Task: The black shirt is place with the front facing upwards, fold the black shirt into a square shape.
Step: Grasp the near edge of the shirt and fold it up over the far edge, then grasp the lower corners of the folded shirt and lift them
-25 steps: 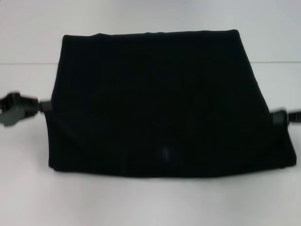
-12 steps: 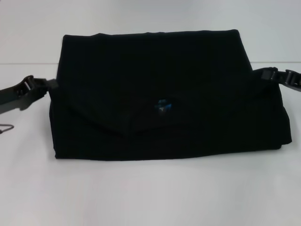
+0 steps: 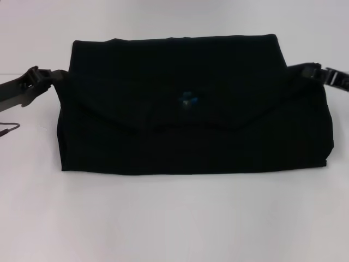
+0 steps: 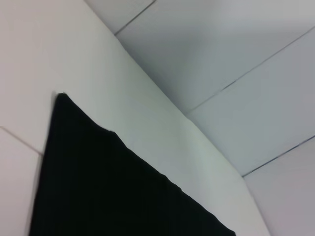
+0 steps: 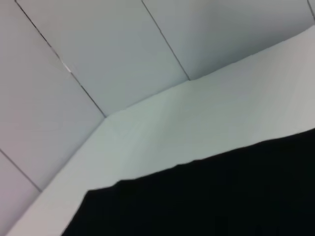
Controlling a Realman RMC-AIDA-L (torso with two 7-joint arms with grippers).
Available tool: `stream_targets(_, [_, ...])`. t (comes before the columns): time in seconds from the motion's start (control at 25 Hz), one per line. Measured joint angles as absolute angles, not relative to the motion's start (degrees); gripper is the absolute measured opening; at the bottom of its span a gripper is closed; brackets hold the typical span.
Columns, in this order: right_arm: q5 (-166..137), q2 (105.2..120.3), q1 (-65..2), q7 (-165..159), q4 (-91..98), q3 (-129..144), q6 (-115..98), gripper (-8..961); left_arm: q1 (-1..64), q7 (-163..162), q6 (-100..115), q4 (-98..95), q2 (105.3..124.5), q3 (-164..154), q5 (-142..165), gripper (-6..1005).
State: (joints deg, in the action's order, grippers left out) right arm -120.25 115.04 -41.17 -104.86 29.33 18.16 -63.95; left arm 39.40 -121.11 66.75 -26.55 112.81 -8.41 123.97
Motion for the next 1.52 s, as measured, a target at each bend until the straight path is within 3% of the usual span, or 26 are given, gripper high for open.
stream_targets(0.36, [-120.13, 118.29, -43.76, -102.88, 26.64, 25.32, -47.49, 56, 41.85, -115.11, 57.29, -26.47, 116.79, -8.51, 123.31, 36])
stream_targets(0.56, [-120.05, 118.85, -44.22, -101.76, 26.63, 25.92, -45.67, 57, 42.45, -111.94, 52.79, -26.44, 118.94, -8.53, 121.85, 34])
stream_targets(0.68, [-120.05, 118.87, -44.2, -101.42, 26.63, 25.9, -46.06, 187, 42.51, -110.28, 51.14, -26.0, 119.39, -8.52, 121.32, 63])
stream_targets(1.04, [-118.54, 118.54, -42.0, -102.02, 26.61, 25.03, -46.63, 398, 40.51, -110.74, 49.45, -24.07, 118.82, -7.94, 119.98, 195])
stream_targets(1.24, [-111.97, 117.79, -39.81, -102.09, 26.61, 24.7, -50.78, 580, 38.59, -110.91, 53.27, -23.26, 117.71, -8.24, 118.14, 380])
stream_targets(1.52, [-99.53, 115.88, -34.65, -101.57, 26.63, 24.52, -61.92, 817, 36.18, -113.74, 65.6, -22.76, 114.44, -8.71, 118.45, 651])
